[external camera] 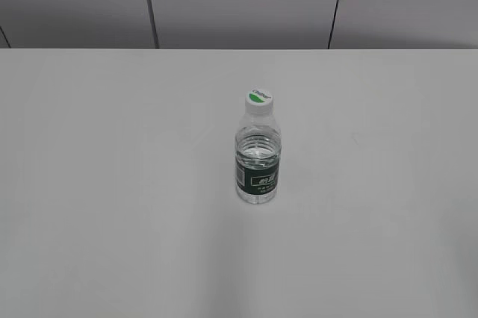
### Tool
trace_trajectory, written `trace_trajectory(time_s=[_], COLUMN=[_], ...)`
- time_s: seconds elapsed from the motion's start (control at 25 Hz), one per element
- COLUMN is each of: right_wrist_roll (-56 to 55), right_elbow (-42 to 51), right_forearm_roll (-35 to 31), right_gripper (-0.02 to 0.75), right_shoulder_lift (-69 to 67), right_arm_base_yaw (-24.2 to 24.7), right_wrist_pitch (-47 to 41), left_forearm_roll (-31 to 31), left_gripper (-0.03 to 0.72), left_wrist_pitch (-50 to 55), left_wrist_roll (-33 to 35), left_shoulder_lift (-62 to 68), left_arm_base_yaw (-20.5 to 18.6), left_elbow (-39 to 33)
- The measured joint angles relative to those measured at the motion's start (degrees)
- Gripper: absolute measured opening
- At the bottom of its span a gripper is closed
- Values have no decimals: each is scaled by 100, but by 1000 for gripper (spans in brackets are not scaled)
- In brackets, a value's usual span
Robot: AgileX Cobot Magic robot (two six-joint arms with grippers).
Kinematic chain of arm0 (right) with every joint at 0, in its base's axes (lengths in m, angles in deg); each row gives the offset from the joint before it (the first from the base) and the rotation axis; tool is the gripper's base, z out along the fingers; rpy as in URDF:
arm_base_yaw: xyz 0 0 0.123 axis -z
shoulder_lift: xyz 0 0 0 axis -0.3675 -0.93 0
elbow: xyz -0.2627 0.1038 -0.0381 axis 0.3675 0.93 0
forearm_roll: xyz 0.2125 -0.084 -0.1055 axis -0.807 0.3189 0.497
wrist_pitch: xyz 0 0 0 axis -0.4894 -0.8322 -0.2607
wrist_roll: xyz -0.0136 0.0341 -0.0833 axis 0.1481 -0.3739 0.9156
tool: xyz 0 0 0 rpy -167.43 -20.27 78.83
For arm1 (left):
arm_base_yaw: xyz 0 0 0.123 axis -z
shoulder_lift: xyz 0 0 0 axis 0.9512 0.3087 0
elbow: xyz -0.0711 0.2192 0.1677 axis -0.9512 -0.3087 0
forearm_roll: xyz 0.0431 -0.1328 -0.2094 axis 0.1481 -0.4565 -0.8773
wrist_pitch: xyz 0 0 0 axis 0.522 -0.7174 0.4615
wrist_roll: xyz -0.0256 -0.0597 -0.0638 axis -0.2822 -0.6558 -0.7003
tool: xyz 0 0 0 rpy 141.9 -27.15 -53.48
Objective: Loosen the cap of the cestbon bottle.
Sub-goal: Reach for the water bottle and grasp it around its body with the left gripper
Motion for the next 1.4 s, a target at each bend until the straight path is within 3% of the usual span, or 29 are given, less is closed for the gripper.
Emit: trace_trajectory(time_s=[0.88, 1.04, 1.4], right_wrist_roll=[0, 0, 0], right_elbow=[0, 0, 0], right_forearm_roll=[0, 0, 0], right_gripper=[3, 3, 3], right_shoulder_lift=[0, 0, 0], right_arm_base_yaw=[0, 0, 0], right_wrist_pitch=[0, 5, 5], left_forearm_roll=[-109, -406, -1860], left_gripper=[241, 241, 241], left_wrist_pitch=[-94, -1122, -3239], left_wrist_roll=[0, 291, 1684], left_shoulder_lift=[24, 312, 2177], left_arm_base_yaw=[0, 0, 0], left_elbow=[33, 199, 215])
